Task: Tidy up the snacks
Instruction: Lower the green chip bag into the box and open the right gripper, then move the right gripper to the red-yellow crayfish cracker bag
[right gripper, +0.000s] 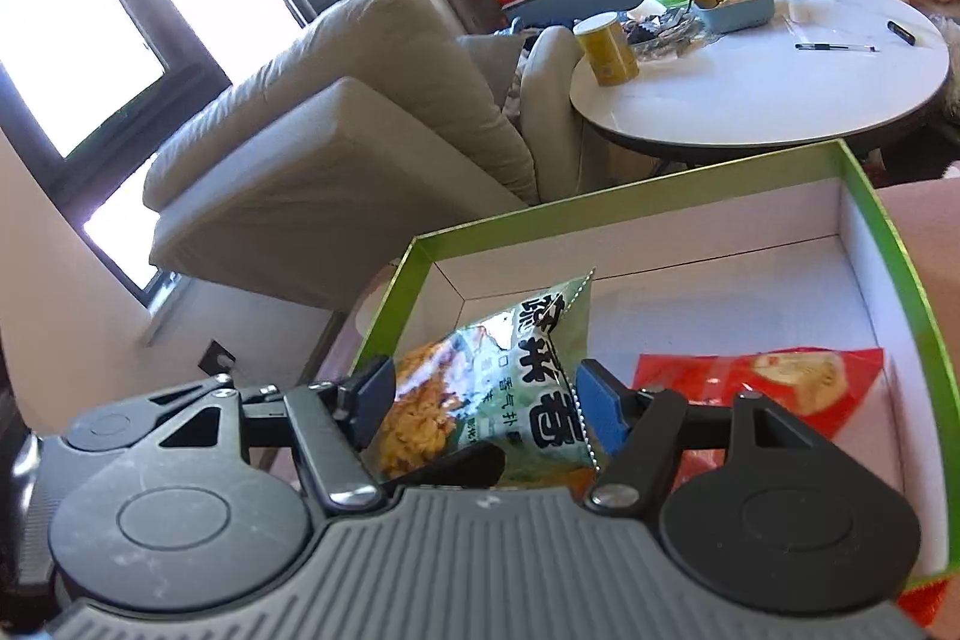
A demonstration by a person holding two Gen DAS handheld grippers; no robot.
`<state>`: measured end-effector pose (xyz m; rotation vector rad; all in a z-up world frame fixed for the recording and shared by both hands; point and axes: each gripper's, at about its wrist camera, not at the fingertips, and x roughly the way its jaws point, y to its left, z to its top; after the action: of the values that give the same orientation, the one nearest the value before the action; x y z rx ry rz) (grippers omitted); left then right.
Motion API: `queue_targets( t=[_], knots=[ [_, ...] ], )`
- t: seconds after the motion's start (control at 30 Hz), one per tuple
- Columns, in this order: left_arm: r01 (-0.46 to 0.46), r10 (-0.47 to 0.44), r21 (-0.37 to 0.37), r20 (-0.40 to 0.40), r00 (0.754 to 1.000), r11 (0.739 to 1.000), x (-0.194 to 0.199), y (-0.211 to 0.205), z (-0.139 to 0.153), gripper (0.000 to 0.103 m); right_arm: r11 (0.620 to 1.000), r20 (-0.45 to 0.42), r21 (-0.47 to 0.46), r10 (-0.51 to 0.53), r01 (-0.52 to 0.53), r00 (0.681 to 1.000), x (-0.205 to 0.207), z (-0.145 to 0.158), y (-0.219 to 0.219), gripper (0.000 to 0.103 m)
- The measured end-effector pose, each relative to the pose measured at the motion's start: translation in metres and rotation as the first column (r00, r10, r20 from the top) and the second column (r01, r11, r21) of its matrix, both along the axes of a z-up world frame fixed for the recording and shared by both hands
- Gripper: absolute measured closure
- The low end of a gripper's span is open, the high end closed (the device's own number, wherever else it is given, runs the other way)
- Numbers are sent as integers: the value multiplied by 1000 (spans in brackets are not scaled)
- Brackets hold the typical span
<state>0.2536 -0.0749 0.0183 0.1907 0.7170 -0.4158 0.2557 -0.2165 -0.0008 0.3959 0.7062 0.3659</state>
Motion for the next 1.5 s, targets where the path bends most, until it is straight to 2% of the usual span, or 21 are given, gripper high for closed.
queue_targets(
  t=[0.07, 0.2, 0.27, 0.37, 0.47, 0.6, 0.77, 0.97, 1.33, 1.5],
  knots=[
    [0, 0, 19, -9, 1000, 1000, 3, 0, -6, 35, 1000, -4, -11, -4, 4, 1000, 2, -3, 1, 31],
    [-29, 30, 105, -6, 1000, 994, 10, 0, -21, 31, 999, -2, -38, -22, 22, 1000, 5, -5, 0, 31],
    [-53, 54, 117, -5, 999, 992, 14, 1, -23, 31, 999, -1, -37, -34, 34, 999, 4, -4, -2, 31],
    [-95, 96, 97, -2, 995, 991, 16, 5, -21, 32, 999, 21, -33, -41, 42, 999, -8, 1, -10, 31],
    [-115, 116, 55, -14, 993, 992, 9, 11, -13, 30, 996, 87, -76, -41, 48, 995, -37, 9, -20, 31],
    [-135, 136, 38, -9, 991, 990, -8, 14, -1, 18, 995, 133, -92, -12, 24, 991, -74, 21, -33, 31],
    [-152, 151, 43, 27, 988, 987, -39, 23, 15, 16, 991, 115, -131, -5, 20, 993, -95, 28, -41, 30],
    [-152, 151, 31, 25, 988, 988, -85, 40, 22, 12, 989, 61, -148, -9, 17, 998, -122, 22, -47, 30],
    [-119, 121, 88, -17, 992, 989, -180, 73, 0, 11, 965, 57, -246, 111, -93, 992, -182, 14, -15, 27],
    [-91, 94, 72, -44, 995, 993, -225, 86, -10, 11, 956, 50, -268, 135, -116, 990, -198, 7, -3, 25]
  ],
)
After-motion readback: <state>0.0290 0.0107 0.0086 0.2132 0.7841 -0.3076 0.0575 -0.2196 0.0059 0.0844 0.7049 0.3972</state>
